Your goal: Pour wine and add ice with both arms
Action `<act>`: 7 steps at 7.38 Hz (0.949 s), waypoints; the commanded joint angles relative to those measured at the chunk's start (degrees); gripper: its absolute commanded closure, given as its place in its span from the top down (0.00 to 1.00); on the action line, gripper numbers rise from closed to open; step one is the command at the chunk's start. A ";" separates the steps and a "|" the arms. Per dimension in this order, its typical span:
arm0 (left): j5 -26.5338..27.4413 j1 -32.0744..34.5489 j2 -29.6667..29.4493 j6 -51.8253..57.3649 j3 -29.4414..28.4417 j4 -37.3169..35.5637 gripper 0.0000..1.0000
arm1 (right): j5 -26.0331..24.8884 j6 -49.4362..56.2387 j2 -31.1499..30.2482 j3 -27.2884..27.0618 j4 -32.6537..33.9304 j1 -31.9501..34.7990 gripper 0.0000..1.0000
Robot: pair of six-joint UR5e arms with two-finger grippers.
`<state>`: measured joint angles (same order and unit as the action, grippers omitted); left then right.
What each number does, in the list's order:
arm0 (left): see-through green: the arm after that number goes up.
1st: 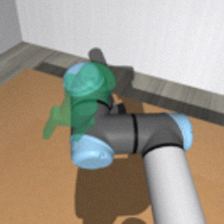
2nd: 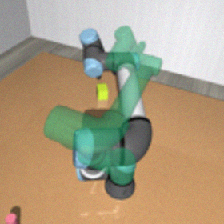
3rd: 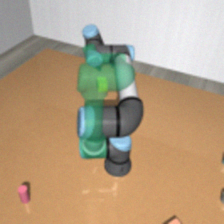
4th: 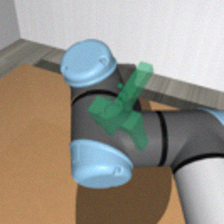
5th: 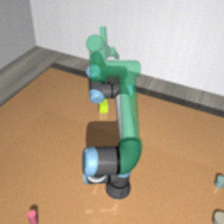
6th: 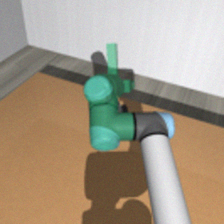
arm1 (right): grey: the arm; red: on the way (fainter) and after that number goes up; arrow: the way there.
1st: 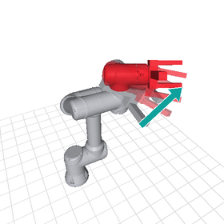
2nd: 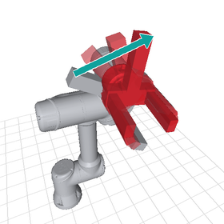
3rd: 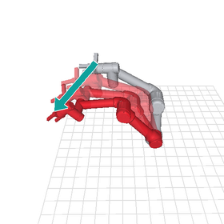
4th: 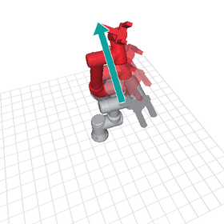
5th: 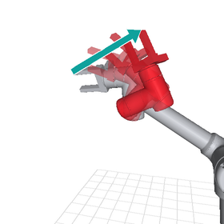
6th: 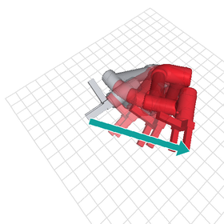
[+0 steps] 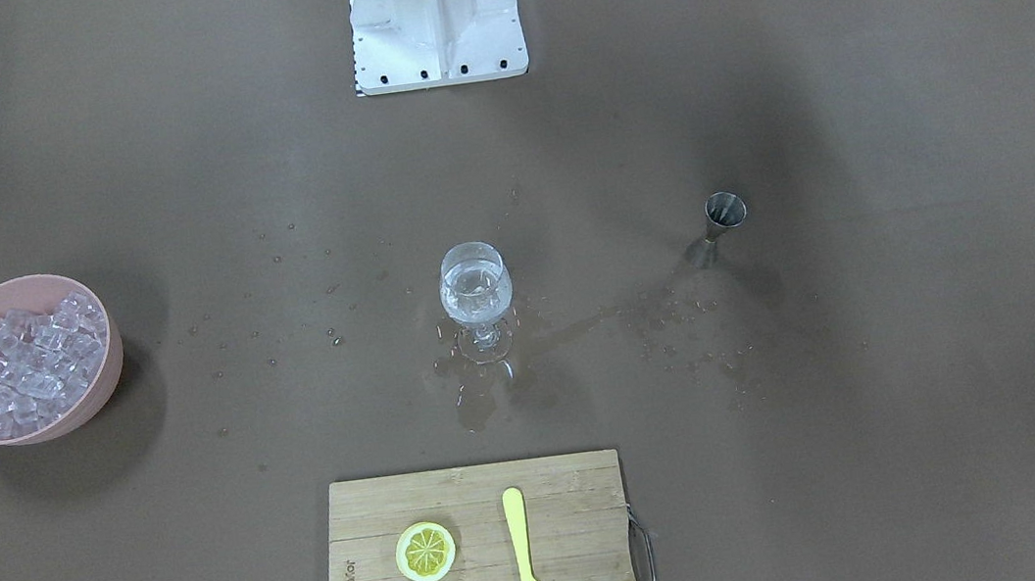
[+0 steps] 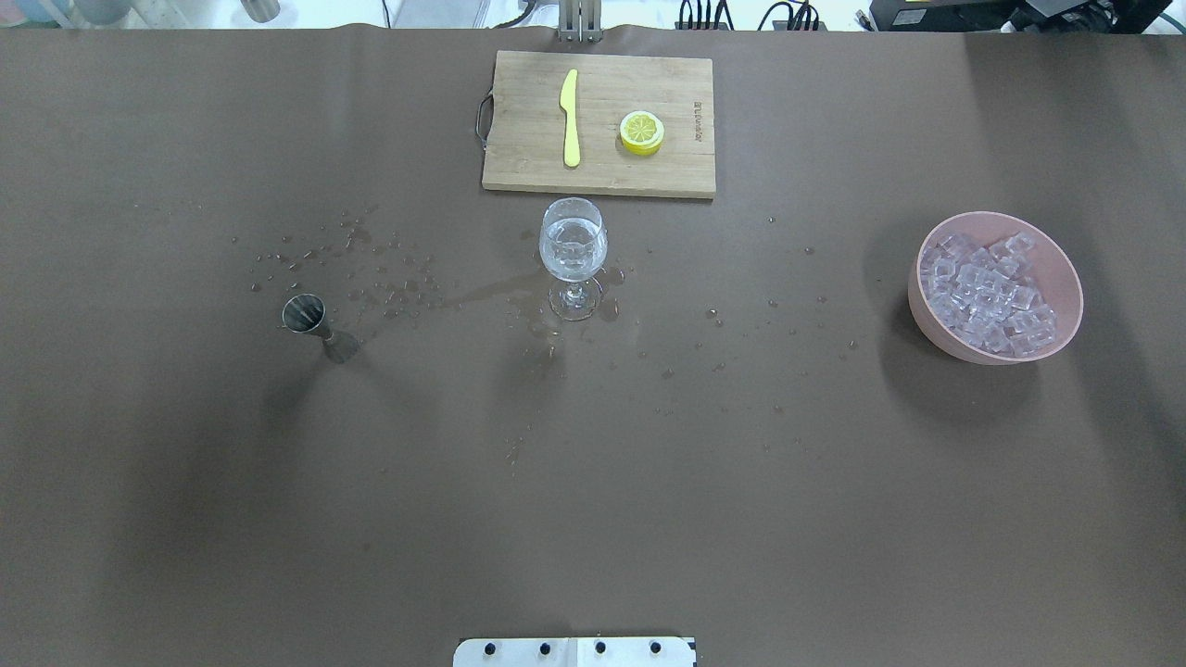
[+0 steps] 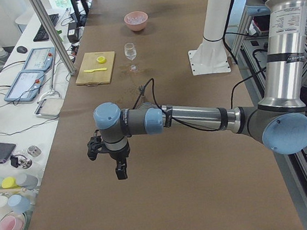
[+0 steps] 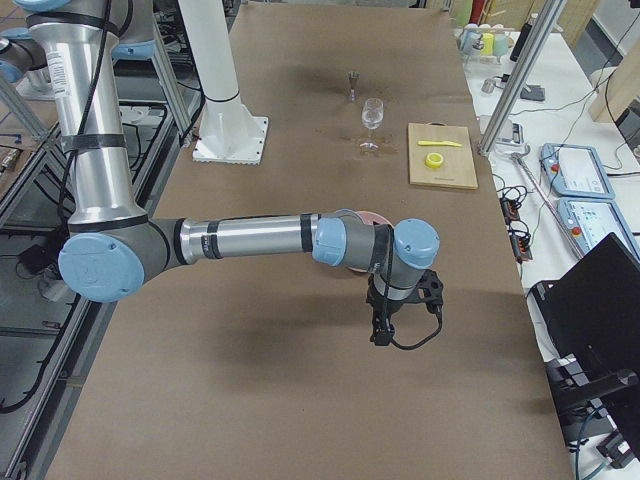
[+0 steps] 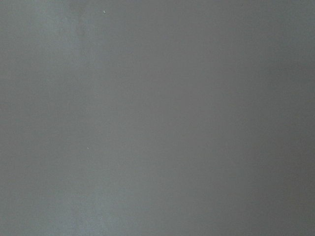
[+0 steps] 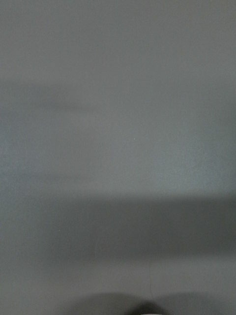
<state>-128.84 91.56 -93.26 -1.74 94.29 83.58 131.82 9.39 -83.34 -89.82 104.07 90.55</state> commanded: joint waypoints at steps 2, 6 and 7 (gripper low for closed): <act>-1.06 1.35 3.43 -0.46 2.39 0.53 0.98 | 0.89 -0.42 -0.77 0.00 -0.01 2.18 1.00; -4.84 0.29 2.64 -0.28 1.95 0.53 0.98 | 1.33 -2.89 -1.38 0.35 -0.01 2.09 1.00; -4.75 0.29 2.64 -0.28 1.95 0.53 0.98 | 1.33 -2.89 -1.47 0.35 -0.01 2.09 1.00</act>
<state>-133.56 91.90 -90.56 -2.05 96.37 84.11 133.12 6.61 -84.70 -89.54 104.07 92.64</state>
